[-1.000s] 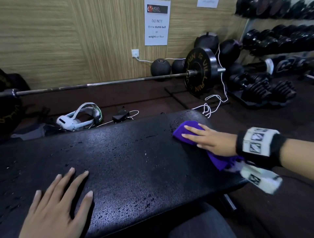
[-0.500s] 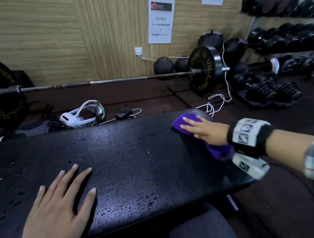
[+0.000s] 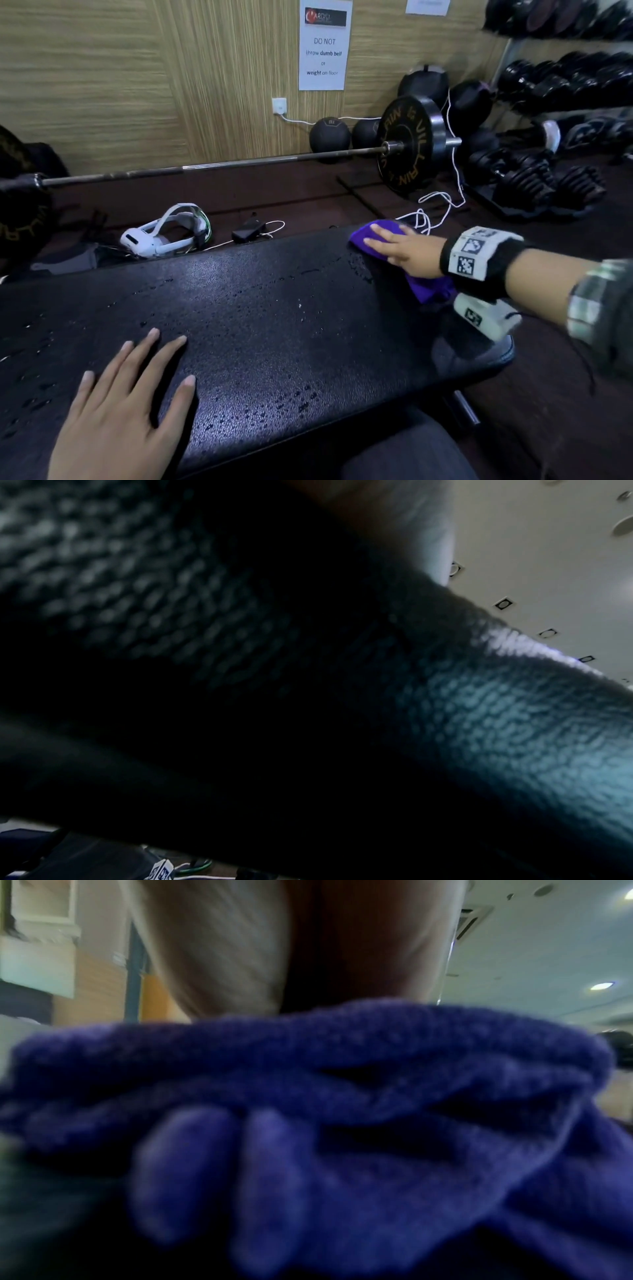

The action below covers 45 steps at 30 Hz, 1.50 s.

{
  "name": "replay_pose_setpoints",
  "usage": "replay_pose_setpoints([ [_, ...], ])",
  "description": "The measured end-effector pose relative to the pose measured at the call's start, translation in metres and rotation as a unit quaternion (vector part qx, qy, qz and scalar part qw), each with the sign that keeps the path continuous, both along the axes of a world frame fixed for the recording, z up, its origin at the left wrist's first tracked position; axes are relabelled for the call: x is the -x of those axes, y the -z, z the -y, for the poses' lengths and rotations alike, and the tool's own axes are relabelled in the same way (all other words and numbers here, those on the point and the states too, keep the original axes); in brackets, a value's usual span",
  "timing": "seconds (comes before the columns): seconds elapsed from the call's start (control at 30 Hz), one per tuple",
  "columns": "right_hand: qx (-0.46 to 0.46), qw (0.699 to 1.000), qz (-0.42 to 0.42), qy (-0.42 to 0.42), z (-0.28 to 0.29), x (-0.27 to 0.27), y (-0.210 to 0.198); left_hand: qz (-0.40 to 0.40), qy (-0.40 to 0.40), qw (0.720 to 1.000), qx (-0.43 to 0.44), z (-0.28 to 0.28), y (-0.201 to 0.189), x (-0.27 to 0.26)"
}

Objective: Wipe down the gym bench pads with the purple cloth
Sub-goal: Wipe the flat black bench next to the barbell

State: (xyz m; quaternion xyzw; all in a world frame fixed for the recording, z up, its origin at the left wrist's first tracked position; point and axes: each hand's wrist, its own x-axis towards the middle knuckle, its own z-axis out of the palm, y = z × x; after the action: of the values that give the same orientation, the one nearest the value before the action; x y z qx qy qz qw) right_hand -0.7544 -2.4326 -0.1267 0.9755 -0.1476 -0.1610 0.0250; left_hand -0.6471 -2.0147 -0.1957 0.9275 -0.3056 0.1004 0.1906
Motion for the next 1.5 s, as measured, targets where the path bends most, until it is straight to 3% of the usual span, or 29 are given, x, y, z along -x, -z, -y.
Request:
replay_pose_setpoints([
  [0.13, -0.052, 0.986, 0.053, -0.148, -0.025, 0.039, 0.009, 0.005, 0.003, 1.0, -0.001, -0.001, 0.001, 0.001],
  [0.23, -0.125, 0.977, 0.063, -0.163, -0.01, 0.071, 0.009, 0.003, 0.004, 1.0, -0.002, 0.0, 0.001, 0.0],
  [0.4, -0.148, 0.983, 0.109, 0.005, 0.03, 0.061, 0.004, 0.011, 0.003, 1.0, 0.006, 0.001, 0.001, -0.001],
  [0.5, -0.077, 0.984, 0.083, 0.139, 0.059, 0.019, 0.006, 0.011, 0.001, 1.0, 0.008, 0.001, 0.001, -0.001],
  [0.6, -0.007, 0.983, 0.035, 0.181, 0.067, -0.034, -0.001, -0.001, 0.001, 1.0, -0.002, 0.001, -0.001, -0.002],
  [0.7, 0.005, 0.992, 0.025, 0.127, 0.041, -0.077, -0.009, -0.018, -0.001, 1.0, -0.011, 0.001, -0.003, -0.004],
  [0.8, -0.012, 1.0, 0.024, 0.004, -0.002, -0.097, -0.002, -0.018, -0.004, 1.0, -0.01, 0.001, -0.002, -0.003],
  [0.9, -0.074, 0.989, 0.03, -0.121, -0.025, -0.069, 0.004, -0.007, 0.002, 1.0, 0.0, -0.001, -0.001, -0.001],
  [1.0, -0.147, 0.965, 0.043, -0.214, -0.01, -0.022, -0.002, -0.006, 0.001, 1.0, 0.0, -0.001, 0.0, -0.001],
  [1.13, -0.127, 0.986, 0.034, -0.098, 0.031, 0.0, -0.013, 0.0, 0.0, 1.0, 0.002, 0.001, -0.001, -0.001],
  [1.3, -0.028, 1.0, 0.006, 0.008, 0.042, -0.06, -0.011, 0.002, -0.001, 1.0, -0.008, 0.0, -0.001, 0.0],
  [1.4, -0.025, 0.999, 0.006, -0.04, 0.016, -0.084, -0.005, 0.003, -0.001, 1.0, -0.008, 0.0, -0.001, -0.001],
  [1.5, -0.068, 0.988, 0.023, -0.136, -0.008, -0.063, 0.001, 0.01, -0.001, 1.0, -0.002, -0.001, 0.001, 0.0],
])
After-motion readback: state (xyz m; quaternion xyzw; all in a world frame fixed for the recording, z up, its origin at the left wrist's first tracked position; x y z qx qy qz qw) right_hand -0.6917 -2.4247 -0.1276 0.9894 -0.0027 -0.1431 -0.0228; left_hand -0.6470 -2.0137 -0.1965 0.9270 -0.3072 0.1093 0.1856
